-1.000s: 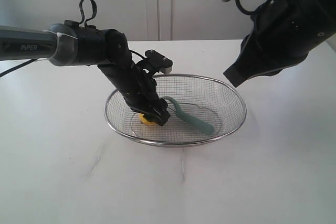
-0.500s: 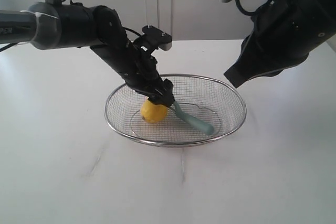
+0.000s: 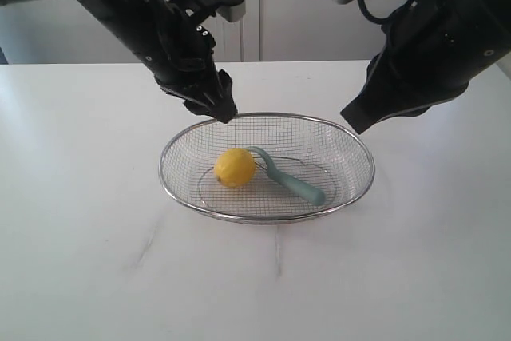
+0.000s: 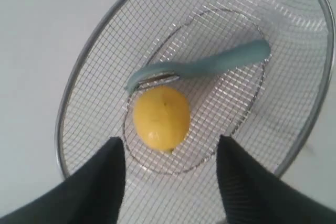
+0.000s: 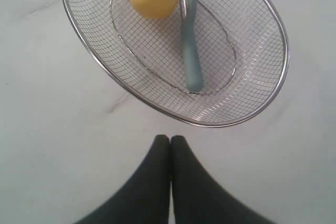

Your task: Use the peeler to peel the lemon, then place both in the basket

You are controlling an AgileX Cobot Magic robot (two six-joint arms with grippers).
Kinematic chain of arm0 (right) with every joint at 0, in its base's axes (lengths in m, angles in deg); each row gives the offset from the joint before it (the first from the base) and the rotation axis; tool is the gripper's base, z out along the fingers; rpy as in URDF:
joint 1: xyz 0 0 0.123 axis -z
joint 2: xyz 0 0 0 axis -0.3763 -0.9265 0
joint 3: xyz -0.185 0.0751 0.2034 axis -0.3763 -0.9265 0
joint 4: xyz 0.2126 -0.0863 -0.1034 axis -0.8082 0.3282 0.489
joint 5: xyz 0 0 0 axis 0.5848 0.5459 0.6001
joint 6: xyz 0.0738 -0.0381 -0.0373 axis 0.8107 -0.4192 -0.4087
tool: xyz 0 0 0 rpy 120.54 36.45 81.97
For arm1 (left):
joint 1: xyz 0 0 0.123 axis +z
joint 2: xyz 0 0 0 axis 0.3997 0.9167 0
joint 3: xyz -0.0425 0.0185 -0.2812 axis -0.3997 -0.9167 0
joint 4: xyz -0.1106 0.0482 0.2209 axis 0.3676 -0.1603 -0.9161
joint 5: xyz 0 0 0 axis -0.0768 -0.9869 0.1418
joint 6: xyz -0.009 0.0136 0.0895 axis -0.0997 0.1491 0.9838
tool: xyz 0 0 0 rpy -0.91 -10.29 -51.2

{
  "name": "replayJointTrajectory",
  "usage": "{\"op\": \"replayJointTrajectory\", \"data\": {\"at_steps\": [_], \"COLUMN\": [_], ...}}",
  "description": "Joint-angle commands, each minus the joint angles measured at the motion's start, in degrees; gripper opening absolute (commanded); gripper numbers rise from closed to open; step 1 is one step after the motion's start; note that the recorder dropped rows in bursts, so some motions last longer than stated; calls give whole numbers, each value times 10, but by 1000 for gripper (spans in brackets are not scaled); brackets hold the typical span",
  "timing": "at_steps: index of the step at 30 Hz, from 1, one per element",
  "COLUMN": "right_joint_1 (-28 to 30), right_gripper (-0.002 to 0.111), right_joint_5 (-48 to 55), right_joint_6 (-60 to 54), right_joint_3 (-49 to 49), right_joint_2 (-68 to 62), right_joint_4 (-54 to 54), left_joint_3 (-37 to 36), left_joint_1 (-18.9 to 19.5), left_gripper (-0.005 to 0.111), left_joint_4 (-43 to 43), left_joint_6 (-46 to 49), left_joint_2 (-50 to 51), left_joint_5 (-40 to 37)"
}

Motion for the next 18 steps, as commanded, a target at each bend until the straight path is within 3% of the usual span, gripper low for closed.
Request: {"op": "replayJointTrajectory", "data": {"at_steps": [1, 12, 18], "right_joint_1": [1, 1, 1], "right_gripper": [0, 0, 0], "right_joint_5": [2, 2, 2], "right_joint_6": [3, 3, 3], "right_joint_3": [2, 2, 2], "right_joint_2": [4, 4, 4], "right_joint_4": [-2, -2, -2], "left_joint_3": [-2, -3, -21], "left_joint_1": [0, 0, 0], "left_gripper": [37, 3, 0], "left_joint_4": [-30, -105, -105], "left_joint_6": [-1, -69, -105], "left_joint_2": [-41, -115, -167], "left_joint_5": [-69, -192, -225]}}
